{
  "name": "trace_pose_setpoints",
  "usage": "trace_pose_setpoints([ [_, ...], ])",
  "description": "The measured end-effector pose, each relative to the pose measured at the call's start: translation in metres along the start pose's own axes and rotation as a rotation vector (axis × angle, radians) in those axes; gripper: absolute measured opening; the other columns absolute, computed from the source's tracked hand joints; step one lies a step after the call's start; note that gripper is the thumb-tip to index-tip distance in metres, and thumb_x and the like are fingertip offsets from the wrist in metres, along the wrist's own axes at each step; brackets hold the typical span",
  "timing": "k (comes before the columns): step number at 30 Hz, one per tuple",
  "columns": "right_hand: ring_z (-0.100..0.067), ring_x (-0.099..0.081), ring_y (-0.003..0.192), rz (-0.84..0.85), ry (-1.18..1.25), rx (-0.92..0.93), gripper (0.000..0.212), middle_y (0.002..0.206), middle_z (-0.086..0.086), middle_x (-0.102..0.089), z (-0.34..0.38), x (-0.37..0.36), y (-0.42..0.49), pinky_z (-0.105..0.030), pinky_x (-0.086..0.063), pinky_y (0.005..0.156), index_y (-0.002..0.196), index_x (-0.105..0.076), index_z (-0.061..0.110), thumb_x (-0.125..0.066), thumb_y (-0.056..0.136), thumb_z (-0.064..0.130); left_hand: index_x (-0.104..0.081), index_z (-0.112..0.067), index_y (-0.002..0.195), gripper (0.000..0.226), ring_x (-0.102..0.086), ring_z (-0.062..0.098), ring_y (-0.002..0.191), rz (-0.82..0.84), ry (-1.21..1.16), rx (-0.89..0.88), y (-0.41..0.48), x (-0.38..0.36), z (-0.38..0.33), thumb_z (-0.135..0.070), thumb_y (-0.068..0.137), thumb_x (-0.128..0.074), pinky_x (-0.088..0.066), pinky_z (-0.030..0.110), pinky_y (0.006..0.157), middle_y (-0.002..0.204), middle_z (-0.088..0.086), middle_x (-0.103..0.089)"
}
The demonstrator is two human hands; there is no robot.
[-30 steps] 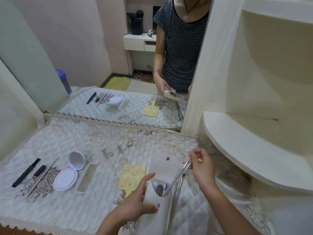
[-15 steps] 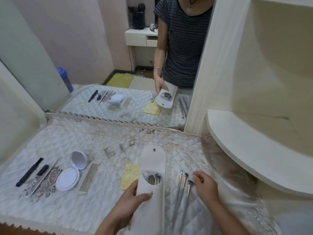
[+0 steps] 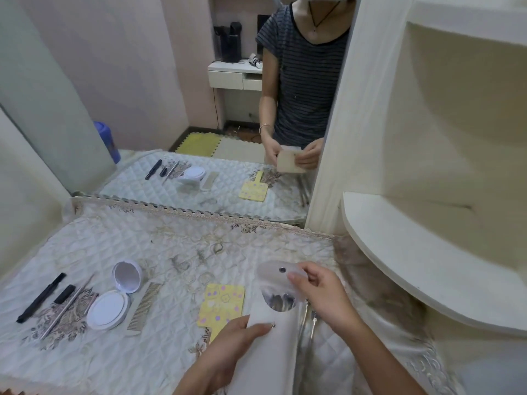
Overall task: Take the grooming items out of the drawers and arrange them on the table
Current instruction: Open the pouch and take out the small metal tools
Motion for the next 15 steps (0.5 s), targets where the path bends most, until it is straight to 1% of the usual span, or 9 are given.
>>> trace_pose_setpoints([
  [1,-0.003,-0.062,0.069,0.01,-0.059,0.028,0.021,0.073,0.01,-0.07,-0.001,-0.002,-0.003,-0.021,-0.046,0.067,0.076,-0.068,0.028,-0.06,0.086,0.011,-0.069,-0.003,0.103,0.034,-0.067,0.032,0.1,-0.008,-0.012,-0.002,0.001,-0.001,0.0,-0.022,0.074,-0.071,-0.051,0.04,0.091,0.103,0.016,-0.072],
  [3,0.005,-0.06,0.071,0.063,-0.201,0.085,0.024,0.075,0.023,-0.068,-0.002,-0.008,-0.012,-0.011,-0.043,0.066,0.075,-0.065,0.036,-0.06,0.086,0.015,-0.069,0.0,0.102,0.025,-0.069,0.03,0.09,-0.019,-0.078,-0.003,0.0,-0.003,-0.002,-0.016,0.084,-0.062,-0.053,0.036,0.082,0.1,0.018,-0.073],
  [5,0.01,-0.059,0.079,0.126,-0.319,0.146,0.027,0.078,0.036,-0.064,-0.004,-0.011,-0.02,-0.005,-0.041,0.069,0.074,-0.064,0.042,-0.062,0.085,0.017,-0.07,0.002,0.097,0.027,-0.07,0.026,0.076,0.014,-0.194,0.016,0.0,-0.002,-0.003,-0.014,0.089,-0.05,-0.053,0.033,0.071,0.09,0.019,-0.073],
  [6,0.008,-0.059,0.083,0.139,-0.354,0.18,0.024,0.081,0.038,-0.063,-0.006,-0.012,-0.023,-0.004,-0.04,0.072,0.074,-0.066,0.041,-0.063,0.084,0.019,-0.07,0.003,0.095,0.032,-0.07,0.026,0.072,0.023,-0.247,0.028,0.001,0.0,-0.003,-0.017,0.088,-0.047,-0.051,0.033,0.069,0.087,0.019,-0.073],
  [8,0.01,-0.057,0.095,0.152,-0.384,0.213,0.016,0.086,0.038,-0.062,-0.013,-0.011,-0.027,-0.002,-0.039,0.08,0.086,-0.065,0.039,-0.061,0.081,0.024,-0.068,0.006,0.101,0.045,-0.068,0.029,0.072,0.028,-0.333,0.027,0.003,0.004,-0.005,-0.029,0.081,-0.049,-0.049,0.035,0.071,0.089,0.021,-0.072],
  [9,0.013,-0.053,0.103,0.16,-0.395,0.211,0.021,0.089,0.038,-0.06,-0.015,-0.01,-0.028,-0.001,-0.036,0.085,0.094,-0.061,0.041,-0.059,0.079,0.026,-0.067,0.006,0.104,0.052,-0.068,0.03,0.074,0.034,-0.35,0.023,0.005,0.005,-0.005,-0.036,0.081,-0.048,-0.049,0.035,0.072,0.092,0.023,-0.071],
  [11,0.021,-0.042,0.112,0.183,-0.455,0.205,0.03,0.105,0.034,-0.051,-0.02,-0.009,-0.031,0.002,-0.03,0.091,0.105,-0.054,0.044,-0.051,0.077,0.033,-0.068,0.002,0.105,0.056,-0.068,0.031,0.079,0.059,-0.33,0.021,0.006,0.004,-0.006,-0.045,0.086,-0.045,-0.051,0.035,0.074,0.097,0.022,-0.07],
  [13,0.021,-0.037,0.117,0.186,-0.511,0.224,0.036,0.112,0.027,-0.049,-0.023,-0.009,-0.034,0.003,-0.028,0.093,0.107,-0.056,0.039,-0.043,0.074,0.039,-0.069,-0.002,0.106,0.049,-0.068,0.031,0.09,0.059,-0.276,0.023,0.004,-0.003,-0.01,-0.043,0.086,-0.051,-0.052,0.037,0.081,0.105,0.021,-0.07],
  [15,0.017,-0.033,0.12,0.185,-0.554,0.274,0.037,0.116,0.021,-0.05,-0.024,-0.008,-0.036,0.002,-0.027,0.095,0.1,-0.066,0.029,-0.041,0.075,0.037,-0.067,0.0,0.108,0.045,-0.067,0.032,0.093,0.041,-0.226,-0.003,0.006,-0.006,-0.011,-0.034,0.079,-0.061,-0.055,0.035,0.078,0.109,0.024,-0.068],
])
Point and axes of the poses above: each hand's wrist, its own y-axis towards the middle knuckle, its own x-axis out of the back of the hand, z = x × y, the point moved 1 cm from there along y, towards the middle knuckle
